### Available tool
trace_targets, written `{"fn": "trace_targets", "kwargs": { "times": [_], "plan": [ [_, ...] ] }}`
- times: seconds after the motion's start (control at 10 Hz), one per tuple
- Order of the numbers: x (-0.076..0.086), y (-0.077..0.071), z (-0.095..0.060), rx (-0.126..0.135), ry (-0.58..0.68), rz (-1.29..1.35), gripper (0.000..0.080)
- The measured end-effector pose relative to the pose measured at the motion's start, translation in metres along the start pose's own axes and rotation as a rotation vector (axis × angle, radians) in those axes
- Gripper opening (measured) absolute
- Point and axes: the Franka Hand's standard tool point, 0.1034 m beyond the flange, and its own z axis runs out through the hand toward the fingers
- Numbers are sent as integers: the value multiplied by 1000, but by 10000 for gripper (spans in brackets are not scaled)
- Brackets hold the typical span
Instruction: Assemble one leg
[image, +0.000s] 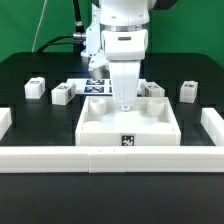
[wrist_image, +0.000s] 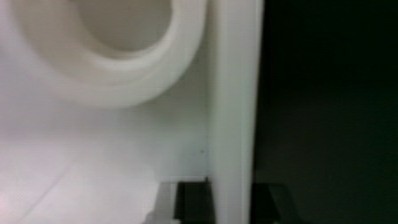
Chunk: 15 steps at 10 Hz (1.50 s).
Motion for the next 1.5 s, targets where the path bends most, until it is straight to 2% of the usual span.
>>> {"fn": "trace_targets", "kwargs": {
  "times": [0.6, 0.9, 1.3, 1.5],
  "plan": [
    [1, 4, -1, -9, 0, -11, 57],
    [23, 12, 1, -18, 14, -35, 57],
    [49, 33, 1, -36, 31, -40, 57],
    [55, 39, 2, -28, 35, -48, 57]
  ]
}}
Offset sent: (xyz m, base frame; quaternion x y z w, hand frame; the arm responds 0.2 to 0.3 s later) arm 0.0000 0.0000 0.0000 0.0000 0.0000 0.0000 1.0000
